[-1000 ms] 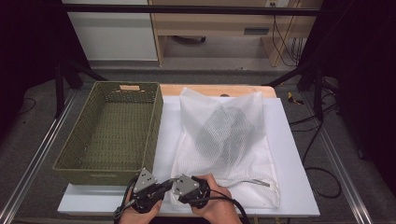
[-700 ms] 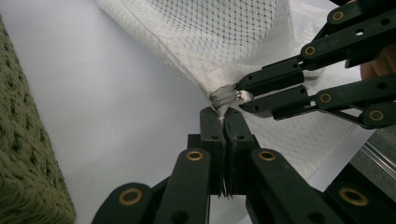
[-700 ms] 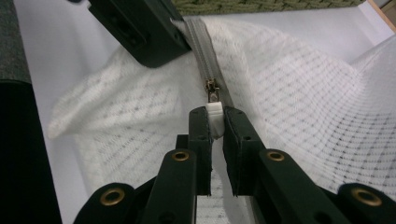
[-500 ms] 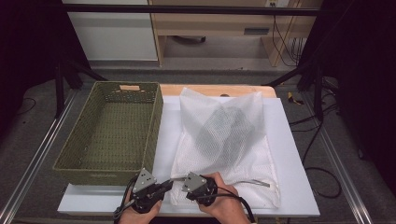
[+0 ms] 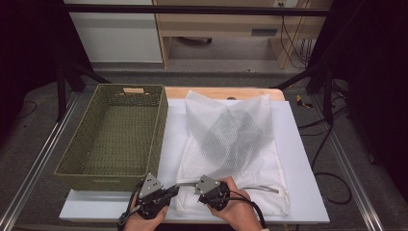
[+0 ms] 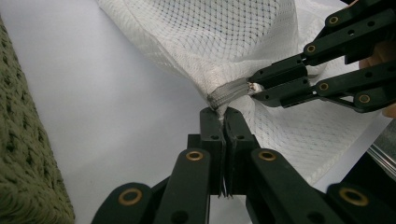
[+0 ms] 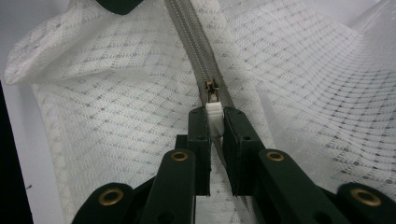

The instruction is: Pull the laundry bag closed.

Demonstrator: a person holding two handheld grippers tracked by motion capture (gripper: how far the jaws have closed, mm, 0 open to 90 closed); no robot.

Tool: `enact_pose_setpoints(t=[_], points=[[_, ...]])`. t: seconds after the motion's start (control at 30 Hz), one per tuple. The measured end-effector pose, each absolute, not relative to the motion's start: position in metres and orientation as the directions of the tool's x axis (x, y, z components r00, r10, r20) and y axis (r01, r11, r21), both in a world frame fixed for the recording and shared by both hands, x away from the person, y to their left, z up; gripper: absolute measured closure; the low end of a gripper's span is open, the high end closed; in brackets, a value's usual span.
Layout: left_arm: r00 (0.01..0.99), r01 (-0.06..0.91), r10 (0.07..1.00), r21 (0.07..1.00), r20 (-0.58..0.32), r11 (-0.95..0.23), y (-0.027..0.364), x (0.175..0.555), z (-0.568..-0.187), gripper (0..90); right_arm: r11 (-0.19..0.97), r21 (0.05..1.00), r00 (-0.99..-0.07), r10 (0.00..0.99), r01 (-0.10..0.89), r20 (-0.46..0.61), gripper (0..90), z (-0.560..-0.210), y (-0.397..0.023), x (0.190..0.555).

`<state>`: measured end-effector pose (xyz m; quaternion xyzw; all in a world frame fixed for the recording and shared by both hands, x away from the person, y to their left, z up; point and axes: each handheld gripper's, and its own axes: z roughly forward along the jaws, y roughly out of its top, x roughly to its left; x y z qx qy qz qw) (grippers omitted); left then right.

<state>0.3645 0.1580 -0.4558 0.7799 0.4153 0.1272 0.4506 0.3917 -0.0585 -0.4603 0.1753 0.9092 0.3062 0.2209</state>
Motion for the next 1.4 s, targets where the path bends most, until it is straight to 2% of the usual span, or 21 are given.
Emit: enact_pose_setpoints(t=[0.63, 1.0, 1.3, 1.4], points=[[0.613, 0.527, 0.771, 0.816, -0.171, -0.239, 0.154, 0.362, -0.452, 88.2, 0.681, 0.711, -0.869, 0.448, 0.176, -0.213, 81.8, -0.458, -0.076, 0.397], [0.618, 0.519, 0.769, 0.820, -0.163, -0.243, 0.152, 0.359, -0.451, 88.3, 0.673, 0.722, -0.863, 0.452, 0.164, -0.225, 81.9, -0.452, -0.081, 0.388], [0.672, 0.487, 0.730, 0.816, -0.121, -0.313, 0.140, 0.370, -0.436, 88.3, 0.631, 0.746, -0.842, 0.505, 0.212, -0.188, 81.9, -0.452, -0.090, 0.391], [0.681, 0.487, 0.720, 0.817, -0.135, -0.308, 0.136, 0.369, -0.439, 88.3, 0.625, 0.743, -0.835, 0.523, 0.239, -0.171, 81.8, -0.454, -0.094, 0.391]])
